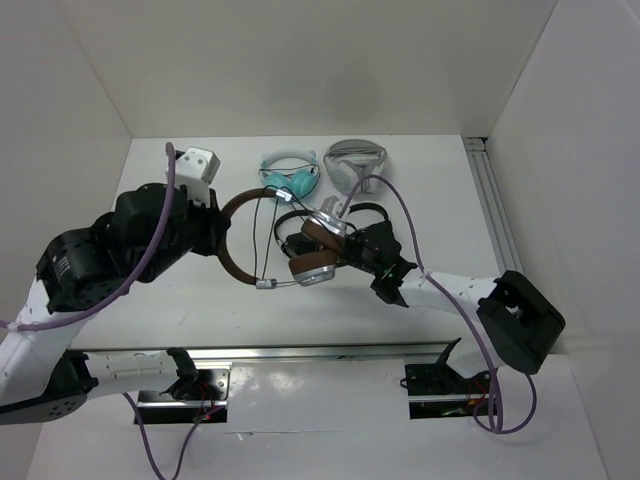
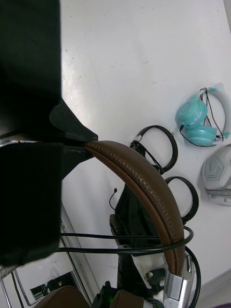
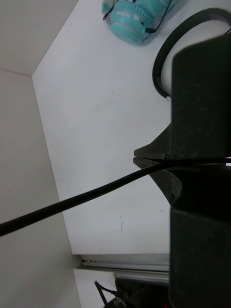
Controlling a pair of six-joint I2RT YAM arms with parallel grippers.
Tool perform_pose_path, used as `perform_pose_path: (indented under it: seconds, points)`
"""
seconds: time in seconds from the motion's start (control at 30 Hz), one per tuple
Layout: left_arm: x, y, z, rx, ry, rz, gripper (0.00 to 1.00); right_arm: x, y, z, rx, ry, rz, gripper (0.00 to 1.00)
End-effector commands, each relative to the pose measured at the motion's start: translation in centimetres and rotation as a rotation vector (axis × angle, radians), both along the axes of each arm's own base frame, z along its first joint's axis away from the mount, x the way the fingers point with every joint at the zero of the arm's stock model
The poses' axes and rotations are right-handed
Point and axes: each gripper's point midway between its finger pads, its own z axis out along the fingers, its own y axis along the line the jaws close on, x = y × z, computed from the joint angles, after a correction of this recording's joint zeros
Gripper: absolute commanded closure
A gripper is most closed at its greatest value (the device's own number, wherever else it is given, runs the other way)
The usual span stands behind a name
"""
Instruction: Wrap the headphones
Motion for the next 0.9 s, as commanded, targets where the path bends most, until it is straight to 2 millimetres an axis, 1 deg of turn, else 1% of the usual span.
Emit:
perform_pose_path:
  seconds: [0.0, 0.03, 0.07, 0.1, 0.13, 0.17, 0.2, 0.23, 0.27, 0.3, 0.37, 0.4, 0.43, 0.47, 0.5, 0.53, 0.57, 0.6, 0.63, 0.67, 0.7, 0.83, 0.87]
  points:
    - [0.3, -1.0, 0.8, -0.058, -0.006, -0.002, 1.0, 1.6, -2.2, 4.4, 0.129, -0.067, -0.141, 1.0]
    - [0.1, -1.1, 0.2, -0.051, 0.006, -0.012, 1.0, 2.1, -2.7, 4.0, 0.114, -0.053, -0.164, 1.0]
    - [0.1, -1.1, -0.1, -0.044, 0.011, -0.012, 1.0, 2.9, -3.1, 4.2, 0.112, -0.049, -0.19, 1.0]
    - [-0.1, -0.9, 0.1, -0.052, 0.005, -0.012, 1.0, 3.0, -3.2, 4.7, 0.111, -0.058, -0.201, 1.0]
    - [-0.2, -0.6, 0.0, -0.052, 0.005, -0.012, 1.0, 3.6, -3.7, 4.5, 0.104, -0.05, -0.227, 1.0]
    - [-0.2, -0.6, 0.0, -0.052, 0.005, -0.012, 1.0, 4.1, -4.3, 4.7, 0.11, -0.044, -0.272, 1.0]
    - [-0.4, -0.4, 0.2, -0.06, -0.001, -0.012, 1.0, 4.3, -4.4, 4.7, 0.112, -0.043, -0.283, 1.0]
    - [-0.4, -0.4, 0.2, -0.06, -0.001, -0.012, 1.0, 4.5, -5.0, 4.4, 0.107, -0.04, -0.297, 1.0]
    - [-0.5, 0.0, 0.4, -0.073, -0.008, 0.001, 1.0, 5.0, -5.8, 4.9, 0.118, -0.046, -0.328, 1.0]
    - [-0.6, 0.1, 0.2, -0.066, -0.003, 0.001, 1.0, 5.0, -6.0, 4.2, 0.107, -0.035, -0.338, 1.0]
    - [-0.7, 0.2, 0.0, -0.056, 0.005, 0.002, 1.0, 6.0, -7.5, 4.2, 0.104, -0.033, -0.384, 1.0]
    - [-0.8, 0.4, -0.2, -0.041, 0.007, -0.002, 1.0, 6.2, -7.7, 3.7, 0.091, -0.023, -0.394, 1.0]
    - [-0.8, 0.4, -0.2, -0.041, 0.007, -0.002, 1.0, 6.8, -8.7, 3.9, 0.09, -0.021, -0.424, 1.0]
    - [-0.8, 0.5, -0.4, -0.033, 0.013, -0.002, 1.0, 7.0, -9.1, 4.3, 0.098, -0.028, -0.435, 1.0]
    - [-0.8, 0.5, -0.4, -0.033, 0.013, -0.002, 1.0, 7.4, -9.6, 3.9, 0.089, -0.019, -0.455, 1.0]
    - [-0.9, 0.3, -0.7, -0.02, 0.02, -0.014, 1.0, 7.6, -10.1, 4.4, 0.104, -0.015, -0.468, 1.0]
    - [-0.9, 0.1, -1.1, -0.015, 0.029, -0.022, 1.0, 8.4, -11.2, 4.0, 0.103, 0.005, -0.498, 1.0]
    - [-0.9, 0.1, -1.1, -0.015, 0.029, -0.022, 1.0, 8.7, -11.9, 4.5, 0.117, 0.005, -0.514, 1.0]
    - [-1.0, -0.1, -1.4, -0.012, 0.04, -0.033, 1.0, 8.6, -11.9, 4.2, 0.11, 0.016, -0.493, 1.0]
    - [-1.1, -0.3, -1.5, -0.015, 0.044, -0.043, 1.0, 8.8, -12.1, 4.6, 0.119, 0.015, -0.482, 1.0]
    - [-1.1, -0.3, -1.8, -0.007, 0.05, -0.043, 1.0, 9.1, -12.6, 4.4, 0.11, 0.019, -0.487, 1.0]
    - [-1.1, -0.3, -1.8, -0.007, 0.05, -0.043, 1.0, 8.9, -12.3, 4.4, 0.106, 0.017, -0.466, 1.0]
    - [-1.1, -0.3, -1.8, -0.007, 0.05, -0.043, 1.0, 8.6, -12.2, 4.1, 0.105, 0.016, -0.454, 1.0]
